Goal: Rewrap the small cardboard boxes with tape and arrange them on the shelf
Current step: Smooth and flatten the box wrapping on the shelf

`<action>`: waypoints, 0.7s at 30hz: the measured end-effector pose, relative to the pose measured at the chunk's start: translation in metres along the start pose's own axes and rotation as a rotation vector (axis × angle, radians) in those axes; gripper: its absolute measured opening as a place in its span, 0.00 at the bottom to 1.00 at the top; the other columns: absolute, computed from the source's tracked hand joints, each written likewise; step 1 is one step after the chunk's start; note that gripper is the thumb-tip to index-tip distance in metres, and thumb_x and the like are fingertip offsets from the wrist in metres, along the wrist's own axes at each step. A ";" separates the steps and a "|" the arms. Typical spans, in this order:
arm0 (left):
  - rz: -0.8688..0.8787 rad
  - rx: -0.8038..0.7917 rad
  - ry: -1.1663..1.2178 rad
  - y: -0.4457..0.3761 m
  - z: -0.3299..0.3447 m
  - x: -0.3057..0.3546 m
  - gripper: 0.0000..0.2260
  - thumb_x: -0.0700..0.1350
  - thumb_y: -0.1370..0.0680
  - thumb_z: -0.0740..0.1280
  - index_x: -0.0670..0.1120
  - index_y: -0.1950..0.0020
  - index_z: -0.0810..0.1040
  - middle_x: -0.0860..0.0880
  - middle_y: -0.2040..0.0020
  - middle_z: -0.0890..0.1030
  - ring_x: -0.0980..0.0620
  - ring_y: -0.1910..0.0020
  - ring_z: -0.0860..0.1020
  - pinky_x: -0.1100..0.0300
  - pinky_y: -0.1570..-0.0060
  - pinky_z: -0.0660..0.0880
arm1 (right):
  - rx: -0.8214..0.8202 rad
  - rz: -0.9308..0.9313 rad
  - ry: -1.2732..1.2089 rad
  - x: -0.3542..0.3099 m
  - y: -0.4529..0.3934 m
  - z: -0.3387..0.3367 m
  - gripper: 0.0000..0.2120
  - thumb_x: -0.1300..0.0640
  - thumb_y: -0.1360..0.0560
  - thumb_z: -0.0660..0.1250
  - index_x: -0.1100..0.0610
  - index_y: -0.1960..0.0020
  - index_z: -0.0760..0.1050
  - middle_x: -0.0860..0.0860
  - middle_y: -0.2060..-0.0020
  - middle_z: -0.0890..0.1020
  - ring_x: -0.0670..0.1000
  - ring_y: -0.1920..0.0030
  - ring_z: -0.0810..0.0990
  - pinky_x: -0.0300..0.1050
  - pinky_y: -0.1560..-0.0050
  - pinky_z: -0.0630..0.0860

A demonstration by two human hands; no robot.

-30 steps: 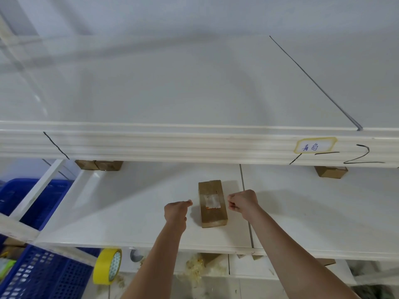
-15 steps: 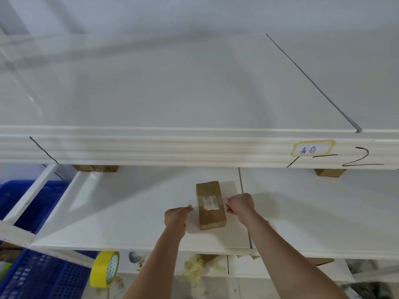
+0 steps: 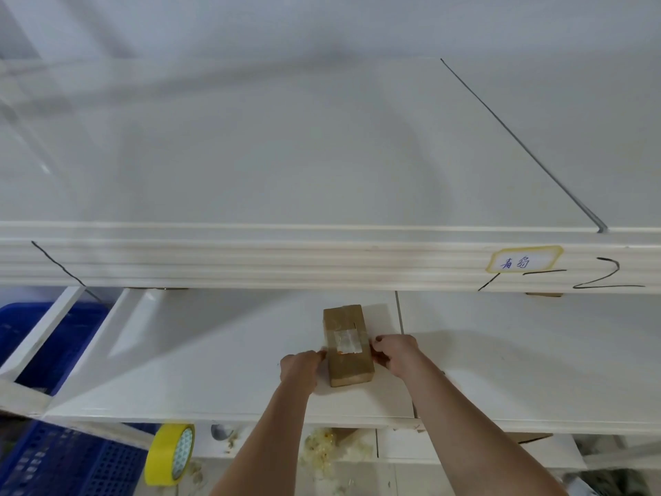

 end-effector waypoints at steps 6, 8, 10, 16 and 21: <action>0.001 0.004 0.053 -0.004 0.001 -0.006 0.09 0.37 0.28 0.77 0.39 0.52 0.80 0.43 0.62 0.77 0.48 0.66 0.72 0.58 0.67 0.72 | 0.036 0.021 0.038 0.010 0.001 -0.005 0.06 0.77 0.27 0.68 0.69 0.54 0.76 0.62 0.61 0.80 0.58 0.64 0.81 0.48 0.68 0.81; 0.046 0.037 0.071 -0.005 -0.003 -0.004 0.04 0.36 0.25 0.73 0.39 0.51 0.81 0.43 0.61 0.77 0.46 0.64 0.73 0.59 0.68 0.72 | 0.129 -0.020 0.108 0.007 -0.002 -0.009 0.08 0.75 0.30 0.69 0.70 0.52 0.78 0.63 0.61 0.82 0.57 0.63 0.82 0.46 0.64 0.81; 0.134 0.087 0.084 -0.003 -0.011 0.005 0.03 0.38 0.22 0.69 0.40 0.50 0.80 0.43 0.57 0.79 0.43 0.58 0.77 0.56 0.63 0.78 | 0.269 -0.103 0.247 -0.003 0.000 -0.019 0.10 0.71 0.28 0.68 0.69 0.47 0.79 0.61 0.57 0.83 0.56 0.60 0.80 0.43 0.63 0.76; 0.406 0.009 0.038 0.007 -0.006 0.037 0.06 0.42 0.22 0.72 0.49 0.46 0.82 0.46 0.46 0.82 0.44 0.48 0.81 0.49 0.41 0.80 | 0.226 -0.358 0.390 -0.038 0.014 -0.004 0.09 0.67 0.24 0.61 0.62 0.55 0.79 0.58 0.57 0.83 0.58 0.57 0.82 0.45 0.60 0.78; 0.192 -0.289 0.092 0.003 0.018 0.026 0.10 0.40 0.22 0.73 0.40 0.43 0.80 0.40 0.47 0.84 0.39 0.48 0.83 0.46 0.44 0.82 | -0.124 -0.178 0.291 -0.020 0.011 0.014 0.05 0.67 0.23 0.68 0.67 0.49 0.81 0.60 0.55 0.86 0.58 0.54 0.86 0.53 0.52 0.85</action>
Point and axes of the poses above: each hand's wrist, its own y-axis away from the middle knuckle, its own z-axis out of the palm, x = y × z, the point moved 8 cm from there along -y, towards the middle knuckle
